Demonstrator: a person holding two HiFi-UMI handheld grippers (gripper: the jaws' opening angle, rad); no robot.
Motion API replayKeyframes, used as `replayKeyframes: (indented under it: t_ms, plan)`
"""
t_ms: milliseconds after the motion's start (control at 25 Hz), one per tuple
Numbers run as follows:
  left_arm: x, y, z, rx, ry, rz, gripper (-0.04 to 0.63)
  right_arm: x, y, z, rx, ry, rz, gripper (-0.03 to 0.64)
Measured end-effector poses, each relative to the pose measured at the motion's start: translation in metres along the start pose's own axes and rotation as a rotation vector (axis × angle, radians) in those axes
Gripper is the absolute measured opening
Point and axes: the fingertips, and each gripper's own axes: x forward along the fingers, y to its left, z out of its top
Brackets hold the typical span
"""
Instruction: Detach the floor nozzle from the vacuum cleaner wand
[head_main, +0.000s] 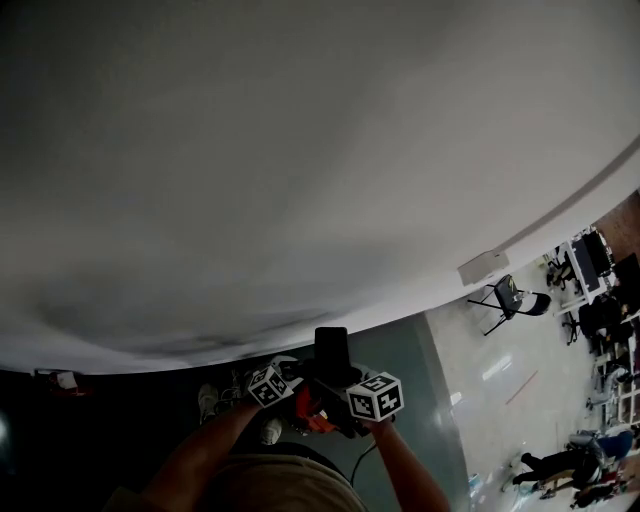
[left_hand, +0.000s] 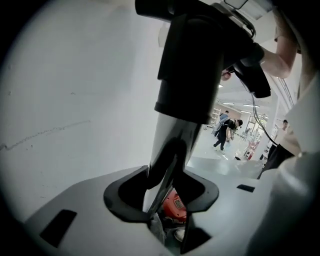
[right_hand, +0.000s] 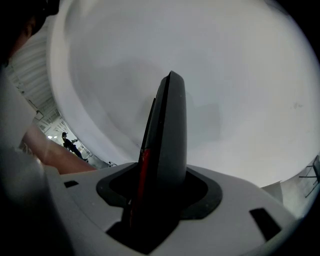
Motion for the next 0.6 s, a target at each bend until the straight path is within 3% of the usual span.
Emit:
replayKeyframes:
  t_ms: [160,480,600]
  plan:
    - [0.003,-0.004,-0.001,0.004,-0.005,-0.043,0.166,-0.008,0.002,-0.001,0.011,-0.047,-0.037,0.238]
    - [0.007,-0.017,0.002,0.041,0.019,-0.007,0.163,-0.023,0.0,-0.006,-0.157,0.031,-0.05,0.23]
    - [0.013,-0.022,0.005,0.053,0.024,0.0,0.161,-0.032,-0.011,-0.006,-0.104,0.018,-0.022,0.227]
